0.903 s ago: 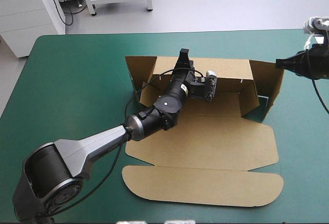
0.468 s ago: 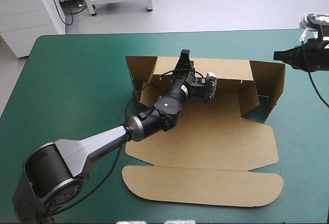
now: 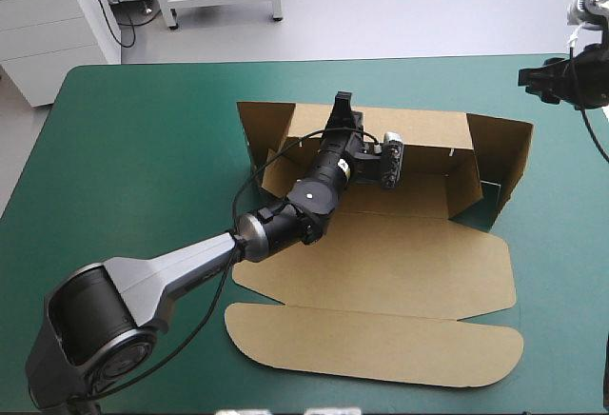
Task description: Fold the box
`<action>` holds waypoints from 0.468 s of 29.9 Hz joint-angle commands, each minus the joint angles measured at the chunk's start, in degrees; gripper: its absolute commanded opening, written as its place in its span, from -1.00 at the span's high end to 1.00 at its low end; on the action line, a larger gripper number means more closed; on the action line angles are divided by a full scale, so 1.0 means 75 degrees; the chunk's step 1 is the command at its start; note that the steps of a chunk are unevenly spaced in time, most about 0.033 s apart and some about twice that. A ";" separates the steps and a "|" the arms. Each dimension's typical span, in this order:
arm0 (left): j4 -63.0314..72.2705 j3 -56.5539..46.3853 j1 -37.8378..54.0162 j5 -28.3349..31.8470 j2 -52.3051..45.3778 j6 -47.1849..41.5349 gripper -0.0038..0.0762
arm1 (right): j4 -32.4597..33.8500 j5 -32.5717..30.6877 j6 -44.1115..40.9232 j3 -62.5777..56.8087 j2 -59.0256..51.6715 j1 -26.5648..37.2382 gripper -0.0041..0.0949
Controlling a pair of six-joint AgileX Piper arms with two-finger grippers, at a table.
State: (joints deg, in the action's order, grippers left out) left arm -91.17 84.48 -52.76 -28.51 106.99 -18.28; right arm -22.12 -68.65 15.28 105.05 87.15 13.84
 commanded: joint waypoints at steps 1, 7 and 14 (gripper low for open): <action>-0.0324 0.0200 -0.0055 -0.0055 -0.0374 -0.0248 0.92 | -0.0171 0.0126 -0.0036 0.0471 -0.0261 0.0043 -0.24; -0.0324 0.0200 -0.0055 -0.0055 -0.0374 -0.0267 0.92 | -0.1071 0.0173 0.0147 0.0577 -0.0261 0.0043 -0.25; -0.0324 0.0200 -0.0055 -0.0173 -0.0374 -0.0308 0.92 | -0.1059 0.0732 0.0327 0.0577 -0.0173 0.0043 -0.25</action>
State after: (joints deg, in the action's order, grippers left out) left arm -91.82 84.48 -52.76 -28.64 107.20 -19.36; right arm -28.27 -68.35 16.18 107.52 87.21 13.84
